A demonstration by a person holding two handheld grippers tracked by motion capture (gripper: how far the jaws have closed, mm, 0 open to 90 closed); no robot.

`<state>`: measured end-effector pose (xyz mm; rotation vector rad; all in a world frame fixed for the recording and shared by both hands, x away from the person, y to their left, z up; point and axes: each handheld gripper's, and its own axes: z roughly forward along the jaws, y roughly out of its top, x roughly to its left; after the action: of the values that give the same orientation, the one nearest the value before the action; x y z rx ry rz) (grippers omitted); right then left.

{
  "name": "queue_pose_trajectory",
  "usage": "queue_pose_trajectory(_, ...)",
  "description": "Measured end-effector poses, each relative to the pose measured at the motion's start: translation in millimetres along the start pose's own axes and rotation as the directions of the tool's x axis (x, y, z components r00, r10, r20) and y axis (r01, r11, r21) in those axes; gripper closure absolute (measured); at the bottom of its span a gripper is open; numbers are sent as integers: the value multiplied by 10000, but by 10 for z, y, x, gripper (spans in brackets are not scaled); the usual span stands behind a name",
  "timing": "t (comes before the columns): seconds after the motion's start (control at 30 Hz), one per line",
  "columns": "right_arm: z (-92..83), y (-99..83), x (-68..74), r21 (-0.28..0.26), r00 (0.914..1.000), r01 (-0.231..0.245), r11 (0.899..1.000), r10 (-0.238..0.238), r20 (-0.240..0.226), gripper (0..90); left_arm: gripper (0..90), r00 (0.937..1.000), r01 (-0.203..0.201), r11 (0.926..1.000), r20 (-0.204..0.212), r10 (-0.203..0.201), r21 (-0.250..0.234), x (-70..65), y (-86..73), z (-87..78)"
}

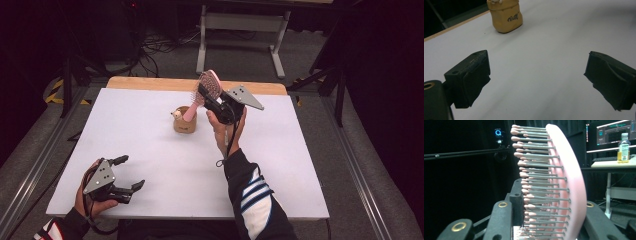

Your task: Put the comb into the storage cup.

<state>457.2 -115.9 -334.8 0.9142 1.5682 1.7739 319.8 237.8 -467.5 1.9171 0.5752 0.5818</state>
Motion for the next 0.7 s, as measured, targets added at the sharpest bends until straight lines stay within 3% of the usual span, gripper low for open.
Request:
queue_pose_trajectory(0.33,26,-40,-74,-194,9993,-224,9996,230,304,633,75,9999,-63,9999,155,62,98,-5,1,14)
queue_pose_trajectory(0.7,149,-205,-108,145,9979,-529,9985,523,379,633,76,9996,-66,9999,269,63,90,1,1,12)
